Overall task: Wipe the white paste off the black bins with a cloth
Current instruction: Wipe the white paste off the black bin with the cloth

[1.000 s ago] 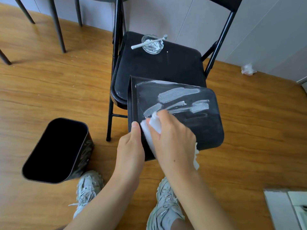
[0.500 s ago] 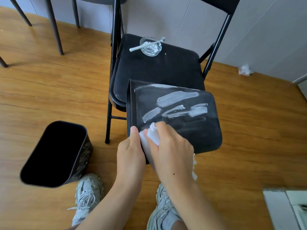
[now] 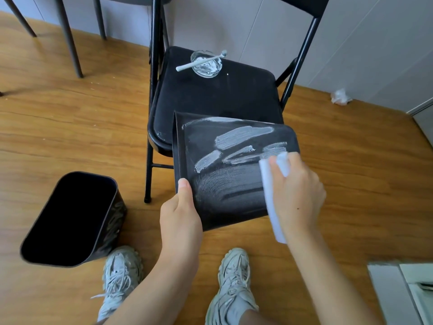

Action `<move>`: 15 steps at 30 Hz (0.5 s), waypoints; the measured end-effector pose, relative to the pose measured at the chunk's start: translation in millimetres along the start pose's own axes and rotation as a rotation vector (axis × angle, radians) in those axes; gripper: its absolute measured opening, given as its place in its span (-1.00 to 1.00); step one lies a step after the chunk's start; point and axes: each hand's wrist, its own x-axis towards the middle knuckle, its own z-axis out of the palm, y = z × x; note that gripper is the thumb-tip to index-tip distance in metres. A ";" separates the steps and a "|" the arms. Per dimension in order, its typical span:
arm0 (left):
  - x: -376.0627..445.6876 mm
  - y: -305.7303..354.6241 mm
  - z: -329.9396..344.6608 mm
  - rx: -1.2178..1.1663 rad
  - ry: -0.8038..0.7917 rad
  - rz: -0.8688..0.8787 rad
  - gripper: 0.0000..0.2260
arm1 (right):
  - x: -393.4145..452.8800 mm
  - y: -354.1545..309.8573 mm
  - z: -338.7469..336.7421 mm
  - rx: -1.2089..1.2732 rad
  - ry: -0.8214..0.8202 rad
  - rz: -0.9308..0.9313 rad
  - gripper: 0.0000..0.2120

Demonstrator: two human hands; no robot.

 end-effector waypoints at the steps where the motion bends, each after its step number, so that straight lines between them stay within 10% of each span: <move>1: -0.6 0.3 0.5 -0.004 0.001 0.001 -0.71 | 5.8 9.9 -1.6 -0.021 0.001 0.052 -0.77; 9: -2.5 5.8 1.2 0.056 0.011 0.019 -0.59 | 2.0 9.7 -2.3 -0.106 -0.009 0.090 -0.80; 15: -2.1 -0.1 -1.1 0.041 -0.023 0.031 -0.50 | -57.3 -76.1 21.7 0.024 -0.058 -0.220 -0.77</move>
